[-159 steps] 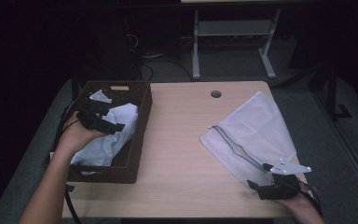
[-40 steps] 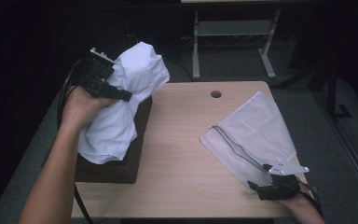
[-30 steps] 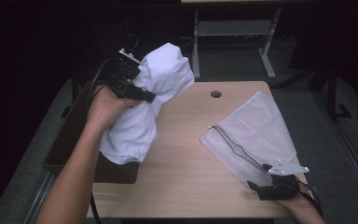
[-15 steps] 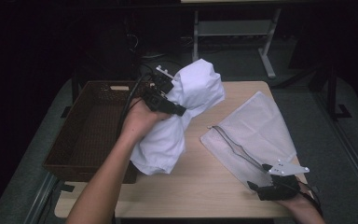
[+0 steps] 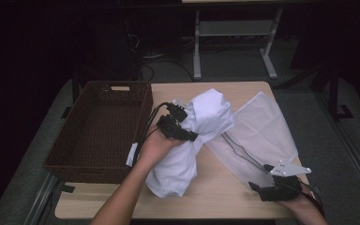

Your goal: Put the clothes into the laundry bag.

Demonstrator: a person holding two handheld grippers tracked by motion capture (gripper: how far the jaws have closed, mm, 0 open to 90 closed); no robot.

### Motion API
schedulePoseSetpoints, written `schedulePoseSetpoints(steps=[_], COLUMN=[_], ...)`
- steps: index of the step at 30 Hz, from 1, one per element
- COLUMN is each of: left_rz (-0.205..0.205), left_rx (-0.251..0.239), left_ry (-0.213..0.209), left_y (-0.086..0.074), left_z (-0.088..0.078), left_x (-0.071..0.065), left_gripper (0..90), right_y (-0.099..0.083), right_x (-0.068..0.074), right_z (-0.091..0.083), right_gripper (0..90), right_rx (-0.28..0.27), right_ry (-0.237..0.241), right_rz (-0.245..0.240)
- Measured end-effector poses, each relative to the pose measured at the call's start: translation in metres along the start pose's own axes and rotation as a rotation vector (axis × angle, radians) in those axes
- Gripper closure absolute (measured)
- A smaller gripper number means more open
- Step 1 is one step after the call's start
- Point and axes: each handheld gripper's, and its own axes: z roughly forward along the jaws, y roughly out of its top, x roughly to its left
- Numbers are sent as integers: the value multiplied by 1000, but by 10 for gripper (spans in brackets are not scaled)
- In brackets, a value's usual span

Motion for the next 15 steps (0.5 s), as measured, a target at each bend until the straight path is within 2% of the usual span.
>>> schedulePoseSetpoints(steps=[1,6,9,15], left_rz=[-11,-19,-33,-27], left_rx=[10,47,57,99], left_ry=[-1,31,40,95], left_y=[-10,-33,-42,-55], left_z=[12,36,46,57], left_x=[0,6,11,19], left_gripper=[731,728,725,698], right_y=[0,0,0,1], right_x=[0,0,0,0], right_z=[0,1,1,2], right_gripper=[133,133,133,133], right_rx=[0,5,9,8], right_ry=[0,-4,-3,6], right_rz=[1,-11,-16,-15])
